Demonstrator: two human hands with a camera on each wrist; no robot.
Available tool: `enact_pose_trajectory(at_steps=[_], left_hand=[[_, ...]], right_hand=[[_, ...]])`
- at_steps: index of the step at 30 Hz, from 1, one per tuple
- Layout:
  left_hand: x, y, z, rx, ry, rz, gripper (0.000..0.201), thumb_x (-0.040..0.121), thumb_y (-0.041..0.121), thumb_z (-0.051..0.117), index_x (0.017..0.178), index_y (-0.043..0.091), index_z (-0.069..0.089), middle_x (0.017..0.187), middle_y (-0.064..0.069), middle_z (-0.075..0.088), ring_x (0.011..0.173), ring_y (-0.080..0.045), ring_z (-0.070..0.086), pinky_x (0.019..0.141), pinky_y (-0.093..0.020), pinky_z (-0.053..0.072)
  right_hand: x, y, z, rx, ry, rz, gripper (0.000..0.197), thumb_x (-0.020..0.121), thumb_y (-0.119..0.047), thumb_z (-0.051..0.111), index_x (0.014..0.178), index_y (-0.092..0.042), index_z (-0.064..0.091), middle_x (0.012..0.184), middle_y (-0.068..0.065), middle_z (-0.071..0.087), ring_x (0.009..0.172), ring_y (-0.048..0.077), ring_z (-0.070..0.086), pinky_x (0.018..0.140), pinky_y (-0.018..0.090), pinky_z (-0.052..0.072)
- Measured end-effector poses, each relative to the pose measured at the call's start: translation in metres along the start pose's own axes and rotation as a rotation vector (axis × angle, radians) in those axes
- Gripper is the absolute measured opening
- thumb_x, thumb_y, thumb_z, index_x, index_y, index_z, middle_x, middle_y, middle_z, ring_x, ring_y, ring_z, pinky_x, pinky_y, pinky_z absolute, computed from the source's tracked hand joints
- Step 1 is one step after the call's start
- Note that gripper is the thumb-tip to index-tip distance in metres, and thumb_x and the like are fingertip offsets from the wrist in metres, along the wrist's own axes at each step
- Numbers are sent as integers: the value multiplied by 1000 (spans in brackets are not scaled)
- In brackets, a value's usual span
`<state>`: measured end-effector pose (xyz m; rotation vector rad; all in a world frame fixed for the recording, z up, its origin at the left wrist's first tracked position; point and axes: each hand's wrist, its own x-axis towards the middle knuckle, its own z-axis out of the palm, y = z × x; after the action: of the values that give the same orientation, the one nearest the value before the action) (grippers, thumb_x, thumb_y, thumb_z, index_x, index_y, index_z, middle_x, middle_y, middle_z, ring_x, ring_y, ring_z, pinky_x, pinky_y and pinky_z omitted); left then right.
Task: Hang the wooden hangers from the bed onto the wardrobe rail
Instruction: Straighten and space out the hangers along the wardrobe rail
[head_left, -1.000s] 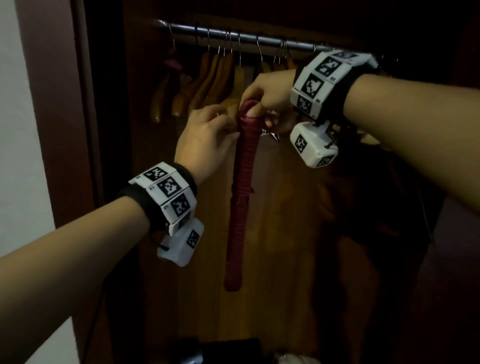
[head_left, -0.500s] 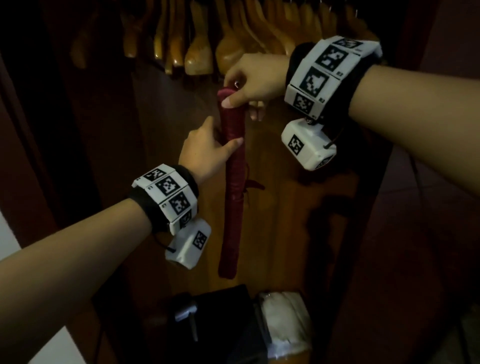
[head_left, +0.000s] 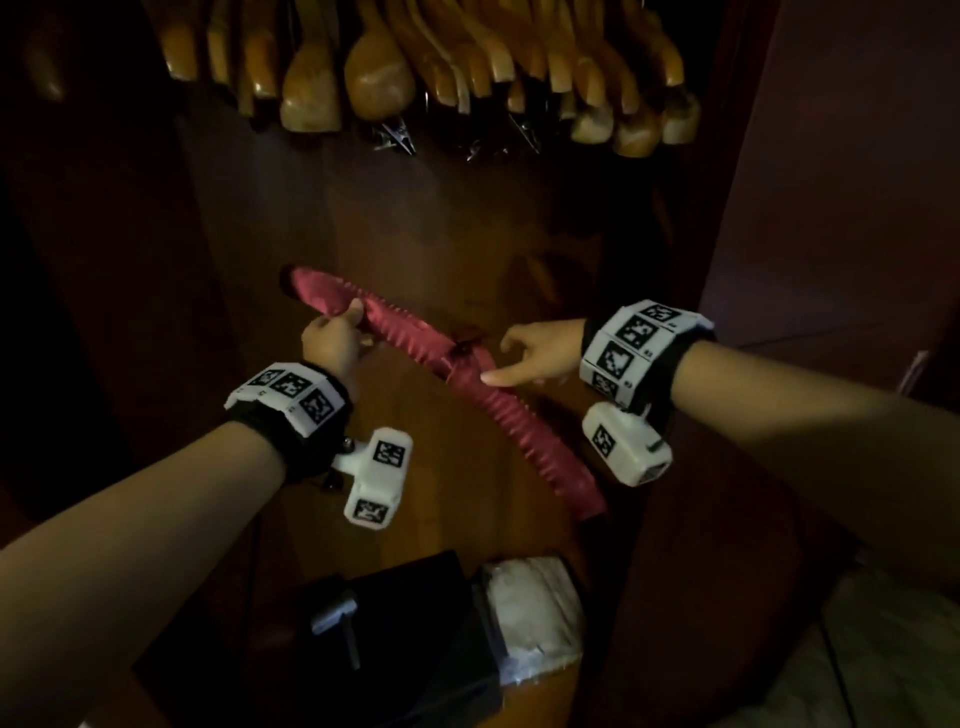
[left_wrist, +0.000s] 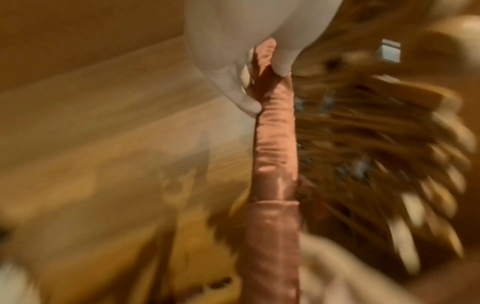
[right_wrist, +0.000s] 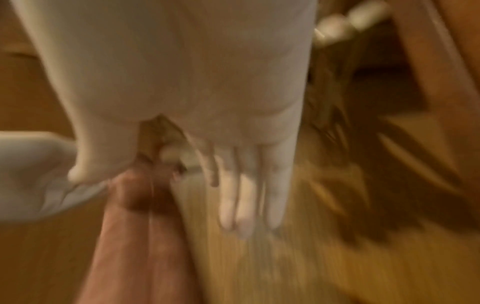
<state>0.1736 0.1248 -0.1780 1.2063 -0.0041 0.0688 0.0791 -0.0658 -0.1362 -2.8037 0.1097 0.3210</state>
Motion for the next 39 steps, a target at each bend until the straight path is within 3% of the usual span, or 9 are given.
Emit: enact_pose_trajectory(at_steps=[3,8,12,16,20,24,28,35,39], left_hand=[[7,-5,2,-152,57,-137,15,94,19,55,92,4,56,75,-6,56,69,-15,57,55,-22,56],[1,-13,15,-141,-122,-270,25,93,31,55,88,7,55,78,-5,55,59,-11,61,51,-24,57],[-31,-15,47,111,-432,-361,31,90,36,59,104,9,56,94,-12,62,82,-20,63,59,-25,58],[-29,-13,62,46,-339,-347,20,93,27,56,102,9,54,88,-9,60,78,-19,59,51,-24,55],[-10,4,49,-22,-266,-363,37,94,32,53,118,4,48,88,-12,58,76,-21,58,52,-26,55],[-3,28,43,205,-319,-352,51,94,41,49,123,-1,46,95,-15,59,98,-28,60,71,-33,55],[14,53,44,494,84,152,66,86,46,60,132,4,38,134,-17,44,123,-34,44,102,-41,38],[-10,107,35,745,392,1466,41,78,23,67,114,11,50,133,-11,33,123,-30,32,102,-33,27],[5,137,23,1093,381,1587,35,79,15,64,113,11,58,138,-16,44,132,-32,27,111,-47,22]], right_hand=[[4,9,6,112,-43,18,76,87,-42,60,146,-13,22,139,8,45,118,26,53,98,40,48],[0,8,4,-2,65,-38,71,91,-29,58,147,-9,20,144,9,41,125,27,47,102,34,41],[-1,1,1,-86,197,-85,62,89,-32,61,141,-12,33,138,8,47,122,27,50,99,34,43],[-6,-8,-4,-7,126,-89,71,87,-25,64,145,-15,24,139,8,45,121,26,49,100,33,42],[-17,-9,-9,167,49,-127,87,85,-5,63,147,-33,8,124,8,49,84,23,59,72,36,54],[-27,-25,-25,223,256,-123,71,84,-1,58,140,-34,30,92,5,59,51,14,56,41,22,49],[-36,-53,-58,239,523,-162,53,81,-4,63,127,-28,49,89,-1,58,58,15,62,43,19,48],[-41,-96,-69,-27,595,-186,48,87,-13,56,132,-27,51,120,6,61,103,27,62,87,33,51],[-42,-113,-65,-114,544,-190,40,87,-13,54,126,-23,58,118,6,61,103,27,61,83,30,48]])
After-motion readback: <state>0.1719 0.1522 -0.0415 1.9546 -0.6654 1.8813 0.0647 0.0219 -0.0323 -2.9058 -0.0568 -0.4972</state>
